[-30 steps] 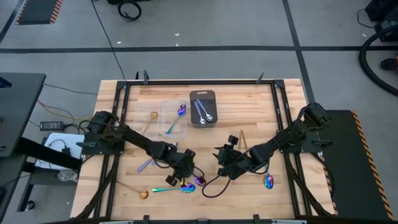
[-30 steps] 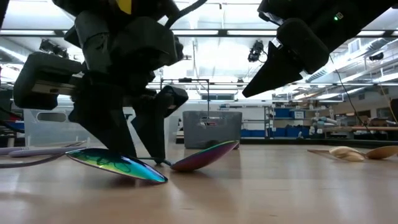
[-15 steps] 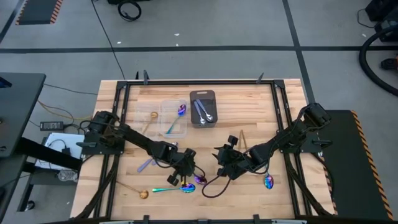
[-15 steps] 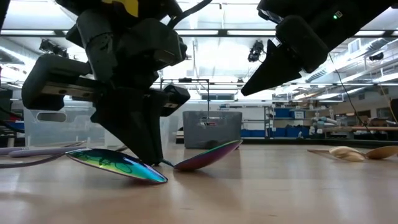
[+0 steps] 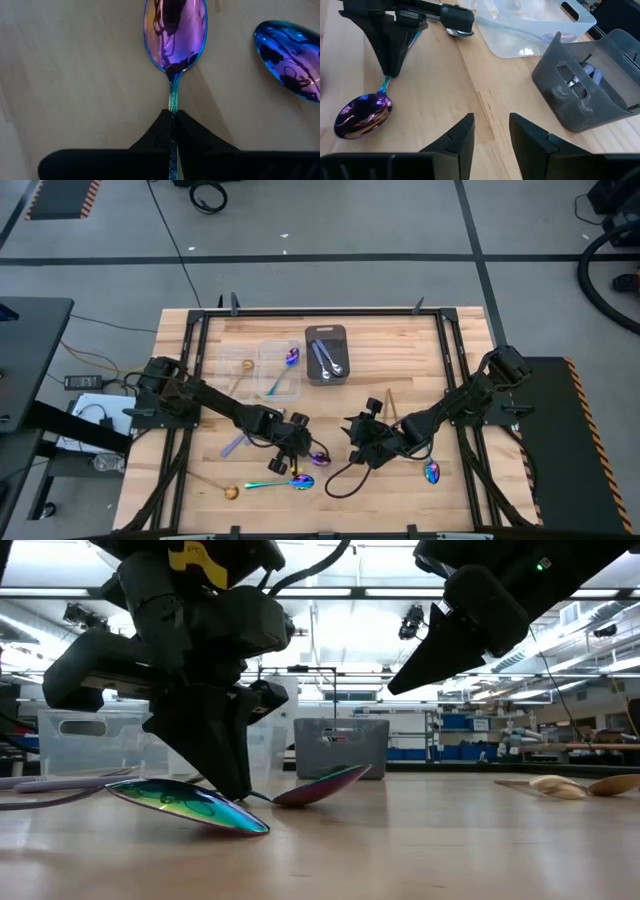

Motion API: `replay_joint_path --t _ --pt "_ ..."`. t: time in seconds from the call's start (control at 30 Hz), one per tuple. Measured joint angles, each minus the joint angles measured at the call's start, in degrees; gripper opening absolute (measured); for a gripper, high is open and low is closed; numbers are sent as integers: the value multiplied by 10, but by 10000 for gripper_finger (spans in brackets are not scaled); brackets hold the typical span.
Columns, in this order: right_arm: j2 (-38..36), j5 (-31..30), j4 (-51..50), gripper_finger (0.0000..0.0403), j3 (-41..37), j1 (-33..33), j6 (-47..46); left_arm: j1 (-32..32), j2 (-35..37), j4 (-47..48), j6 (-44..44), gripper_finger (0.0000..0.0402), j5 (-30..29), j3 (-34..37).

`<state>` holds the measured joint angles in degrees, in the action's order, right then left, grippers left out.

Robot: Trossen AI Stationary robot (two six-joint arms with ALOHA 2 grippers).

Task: Sort silverware by color (type)
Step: Put the blue spoon into the right transparent bin

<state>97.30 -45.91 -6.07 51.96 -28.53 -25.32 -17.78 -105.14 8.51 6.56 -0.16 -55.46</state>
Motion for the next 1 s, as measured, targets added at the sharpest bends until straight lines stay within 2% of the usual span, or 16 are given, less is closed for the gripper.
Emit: replay_joint_path --t 0.43,0.77,1.0 --pt "0 0 -3 132 0 0 0 8 74 53 -21 18 -29 -1" --pt "0 -18 -10 132 0 -8 0 31 155 167 -27 18 -106 -1" --pt "0 -22 -12 132 0 -8 0 53 208 185 -30 18 -108 -1"
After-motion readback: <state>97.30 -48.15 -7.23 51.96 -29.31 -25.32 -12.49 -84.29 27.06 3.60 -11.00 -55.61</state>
